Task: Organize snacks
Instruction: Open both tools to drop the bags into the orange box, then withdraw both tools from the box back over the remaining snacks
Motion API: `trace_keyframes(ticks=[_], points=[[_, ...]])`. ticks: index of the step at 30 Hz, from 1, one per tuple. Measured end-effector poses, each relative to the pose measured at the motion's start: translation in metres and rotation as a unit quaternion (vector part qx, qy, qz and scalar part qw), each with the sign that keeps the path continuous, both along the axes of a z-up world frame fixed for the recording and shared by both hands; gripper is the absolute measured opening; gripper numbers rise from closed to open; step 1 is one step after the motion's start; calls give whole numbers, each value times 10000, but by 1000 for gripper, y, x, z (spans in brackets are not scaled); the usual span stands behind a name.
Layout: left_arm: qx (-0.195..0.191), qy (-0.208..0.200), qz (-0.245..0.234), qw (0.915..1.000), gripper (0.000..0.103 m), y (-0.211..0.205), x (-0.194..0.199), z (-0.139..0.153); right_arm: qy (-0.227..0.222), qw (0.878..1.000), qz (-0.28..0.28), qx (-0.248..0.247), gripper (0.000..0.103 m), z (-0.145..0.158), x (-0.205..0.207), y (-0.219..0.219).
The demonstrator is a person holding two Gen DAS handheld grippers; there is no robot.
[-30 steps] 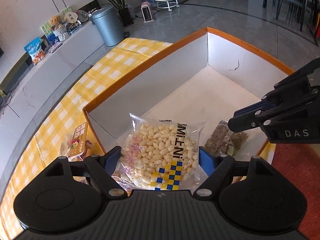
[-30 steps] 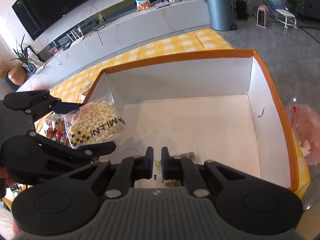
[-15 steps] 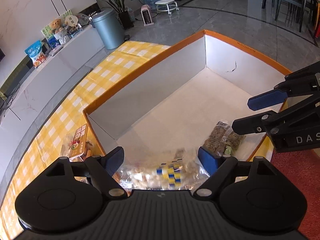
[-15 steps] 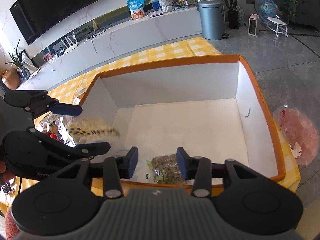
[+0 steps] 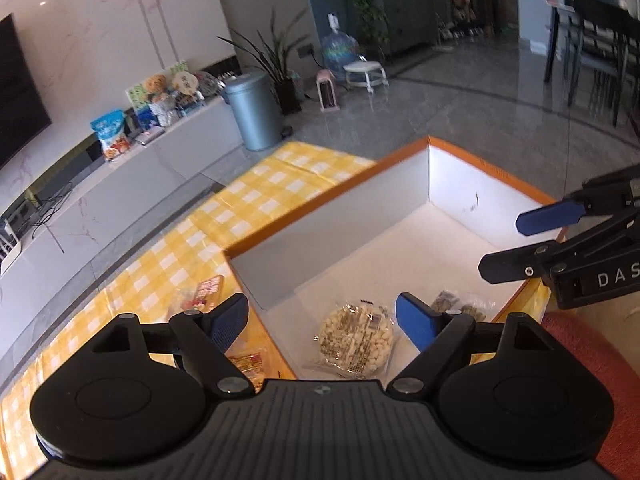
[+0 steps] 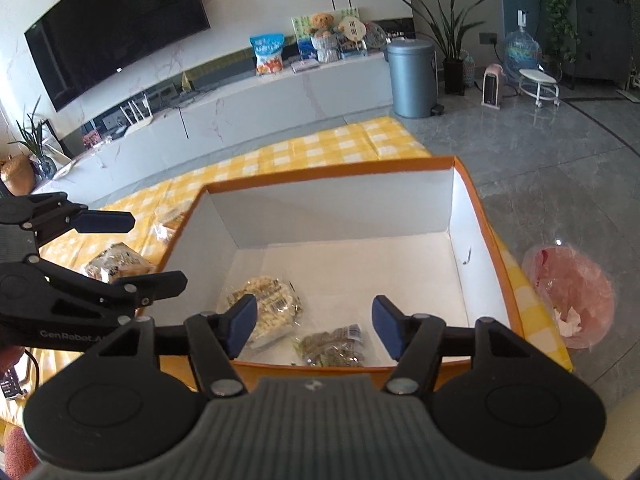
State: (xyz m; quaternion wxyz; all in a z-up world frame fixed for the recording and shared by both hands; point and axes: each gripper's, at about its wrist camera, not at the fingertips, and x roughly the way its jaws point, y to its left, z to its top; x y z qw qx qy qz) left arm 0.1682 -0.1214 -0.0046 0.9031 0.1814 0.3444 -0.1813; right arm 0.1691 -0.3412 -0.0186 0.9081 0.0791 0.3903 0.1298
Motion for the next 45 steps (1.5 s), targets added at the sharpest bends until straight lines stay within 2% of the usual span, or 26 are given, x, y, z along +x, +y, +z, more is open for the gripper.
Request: trace_keyframes(ticks=[5, 6, 9, 16, 18, 21, 26, 31, 34, 39, 41, 45], points=[[-538, -380, 382, 9971, 97, 26, -25, 17, -743, 9971, 164, 57, 67, 19, -21, 17], [-638, -445, 448, 9960, 97, 31, -30, 20, -883, 9959, 200, 40, 73, 22, -25, 22], [-867, -662, 744, 9913, 97, 49, -47, 25, -1173, 9929, 181, -60, 79, 29, -36, 36], [-694, -717, 1402, 9851, 97, 82, -74, 13, -1222, 9914, 457, 103, 82, 27, -56, 75], [-668, -663, 1534, 9837, 97, 94, -83, 6, -1304, 9899, 543, 109, 92, 24, -67, 88], [-695, -569, 1754, 9804, 97, 111, -95, -4, -1369, 9879, 684, 245, 92, 20, -79, 106], [-867, -511, 2161, 9712, 97, 143, -122, -26, -1114, 9885, 819, 607, 92, 3, -92, 133], [-1121, -386, 2481, 9614, 97, 169, -144, -44, -1405, 9846, 905, 511, 92, -17, -110, 154], [-1150, -310, 2422, 9629, 97, 173, -152, -53, -1585, 9827, 847, 453, 89, -30, -118, 161], [-1025, -142, 2289, 9679, 98, 172, -150, -66, -1352, 9860, 941, 251, 80, -51, -117, 173], [-1046, -72, 2314, 9672, 98, 174, -146, -71, -1225, 9872, 996, 225, 75, -57, -113, 176], [-1094, 89, 2490, 9623, 97, 182, -133, -79, -971, 9894, 1063, 162, 73, -66, -105, 183]])
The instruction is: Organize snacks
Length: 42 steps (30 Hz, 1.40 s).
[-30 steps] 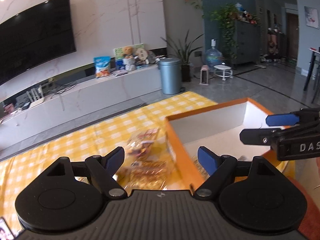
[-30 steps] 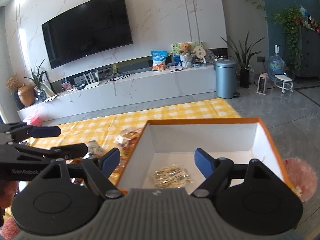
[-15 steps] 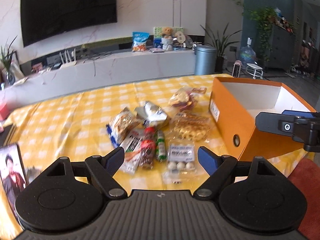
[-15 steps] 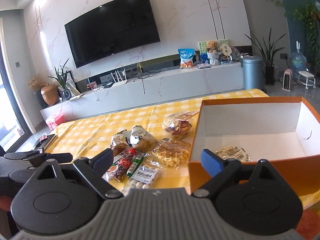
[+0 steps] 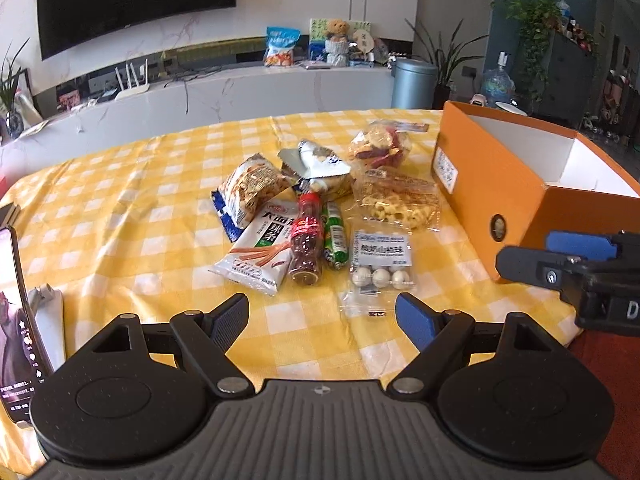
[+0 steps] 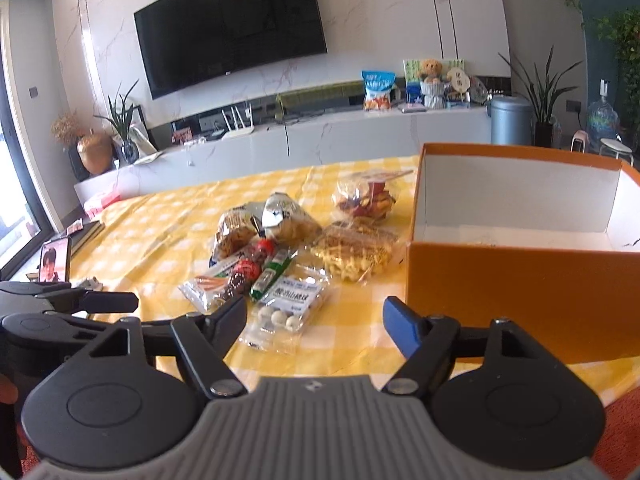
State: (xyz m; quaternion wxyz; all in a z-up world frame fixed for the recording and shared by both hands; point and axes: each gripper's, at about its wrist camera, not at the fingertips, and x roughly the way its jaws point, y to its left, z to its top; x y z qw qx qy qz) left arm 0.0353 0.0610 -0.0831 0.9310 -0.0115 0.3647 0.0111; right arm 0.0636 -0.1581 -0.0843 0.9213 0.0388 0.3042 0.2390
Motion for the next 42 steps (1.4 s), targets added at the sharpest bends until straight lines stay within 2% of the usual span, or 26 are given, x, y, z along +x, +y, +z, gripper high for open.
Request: trace_keyframes(ticks=[7, 10, 12, 16, 18, 23, 27, 32, 35, 37, 39, 42], points=[[88, 149, 224, 9996, 91, 14, 14, 0, 373, 9990, 228, 2, 70, -16, 10, 24], [117, 213, 236, 9994, 81, 19, 22, 1, 477, 9985, 269, 9, 62, -22, 17, 34], [97, 248, 257, 9993, 79, 22, 27, 0, 610, 9977, 281, 55, 58, -24, 25, 40], [38, 252, 367, 9990, 79, 27, 36, -2, 761, 9971, 71, -50, 58, -30, 40, 52], [52, 283, 373, 9989, 77, 29, 41, -4, 919, 9958, -42, 22, 61, -33, 49, 55], [334, 406, 377, 9979, 78, 36, 55, -12, 1043, 9944, -129, -107, 68, -42, 64, 70], [536, 599, 180, 9966, 78, 44, 65, -17, 1132, 9932, -66, -281, 78, -49, 74, 80], [827, 747, -219, 9935, 80, 50, 73, -22, 1212, 9916, -61, -457, 79, -58, 81, 92], [936, 870, -591, 9900, 85, 51, 78, -24, 1184, 9910, -31, -622, 79, -64, 85, 97], [958, 980, -837, 9870, 88, 51, 84, -26, 1052, 9923, 111, -651, 74, -66, 83, 97], [1035, 1097, -1104, 9824, 89, 47, 89, -30, 961, 9926, 175, -720, 69, -66, 81, 96], [1228, 1169, -1379, 9758, 89, 41, 94, -37, 916, 9925, 214, -776, 68, -66, 80, 91]])
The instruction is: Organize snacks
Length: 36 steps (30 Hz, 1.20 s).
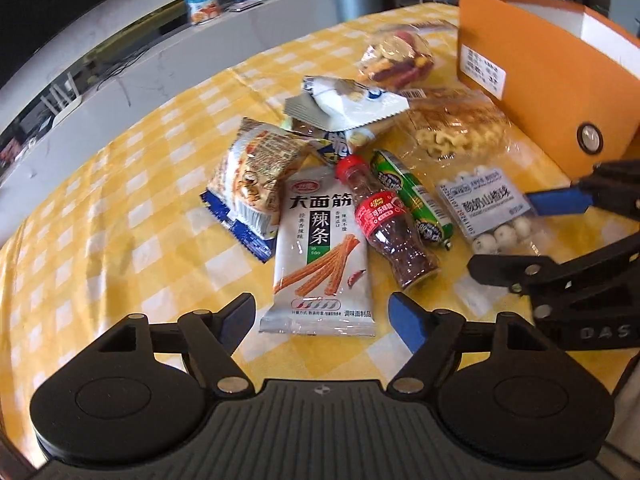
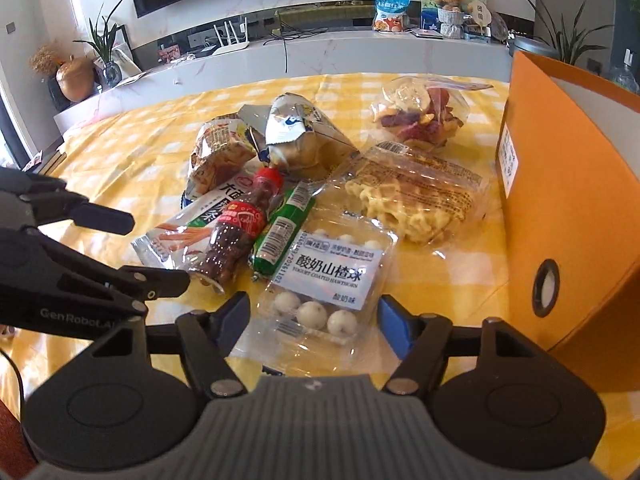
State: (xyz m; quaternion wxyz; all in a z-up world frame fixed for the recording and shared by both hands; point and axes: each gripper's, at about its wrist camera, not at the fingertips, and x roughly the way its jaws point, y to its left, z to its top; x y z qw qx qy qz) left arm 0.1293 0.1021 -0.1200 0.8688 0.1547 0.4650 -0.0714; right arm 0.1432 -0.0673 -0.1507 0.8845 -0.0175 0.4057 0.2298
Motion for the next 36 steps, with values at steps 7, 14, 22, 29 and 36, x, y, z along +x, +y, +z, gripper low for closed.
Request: trace_keyframes(ticks=[7, 14, 22, 29, 36], points=[[-102, -80, 149, 9998, 96, 8, 14, -4, 12, 9997, -113, -210, 78, 1, 0, -8], [-198, -221, 338, 9990, 96, 4, 21, -6, -52, 9990, -129, -419, 83, -4, 0, 4], [-565, -260, 541, 9966, 65, 1, 16, -5, -263, 9981, -101, -550, 68, -5, 0, 11], [-340, -227, 803, 9959, 57, -17, -4, -2, -216, 9985, -41, -503, 63, -2, -8, 1], [-470, 177, 1062, 9931, 59, -20, -34, 4, -110, 9983, 175, -537, 64, -1, -27, -18]])
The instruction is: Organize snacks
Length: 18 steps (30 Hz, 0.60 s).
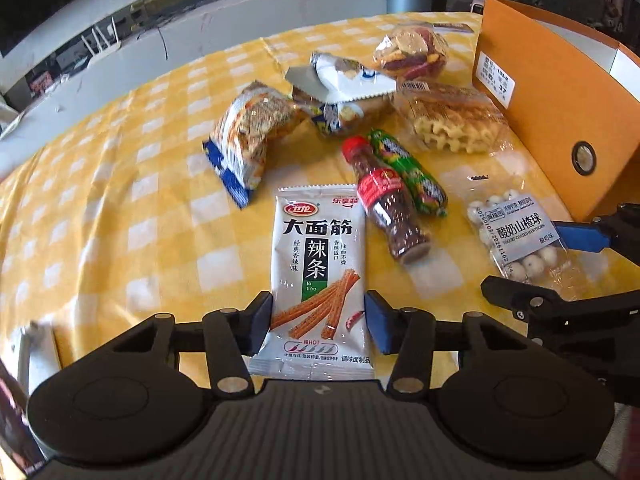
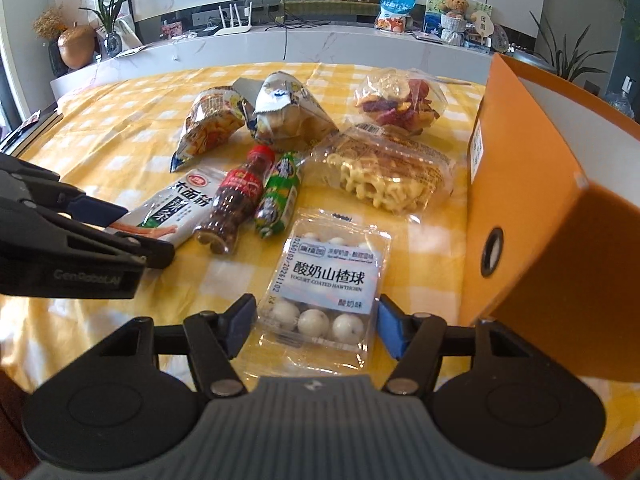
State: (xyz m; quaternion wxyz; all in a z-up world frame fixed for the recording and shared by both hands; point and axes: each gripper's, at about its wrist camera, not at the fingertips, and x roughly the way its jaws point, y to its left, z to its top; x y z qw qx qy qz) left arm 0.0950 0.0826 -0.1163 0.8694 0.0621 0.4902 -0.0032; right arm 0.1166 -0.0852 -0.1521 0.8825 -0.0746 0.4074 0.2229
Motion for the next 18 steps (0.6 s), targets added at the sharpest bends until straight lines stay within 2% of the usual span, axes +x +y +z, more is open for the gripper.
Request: trace_keyframes(ticks=[3, 8, 9, 12, 16, 18], points=[[34, 24, 37, 10000, 71, -3, -5, 0, 42, 10000, 50, -31, 66, 1, -8, -5], [127, -226, 61, 9996, 88, -8, 0, -3, -3, 10000, -61, -11, 72, -1, -10, -6], [128, -269, 55, 9995, 89, -9, 1, -4, -15, 9999, -130, 32, 76, 1, -9, -7], [192, -468, 193, 9985, 89, -10, 4, -8, -61, 9995, -307, 85, 77, 2, -3, -5], [-94, -586, 353, 9976, 89, -2, 4, -11, -2, 9991, -412, 50, 78, -4, 4, -2], [-220, -614, 401, 9971, 89, 1, 3, -12, -111, 9993, -339, -70, 77, -5, 1, 2]])
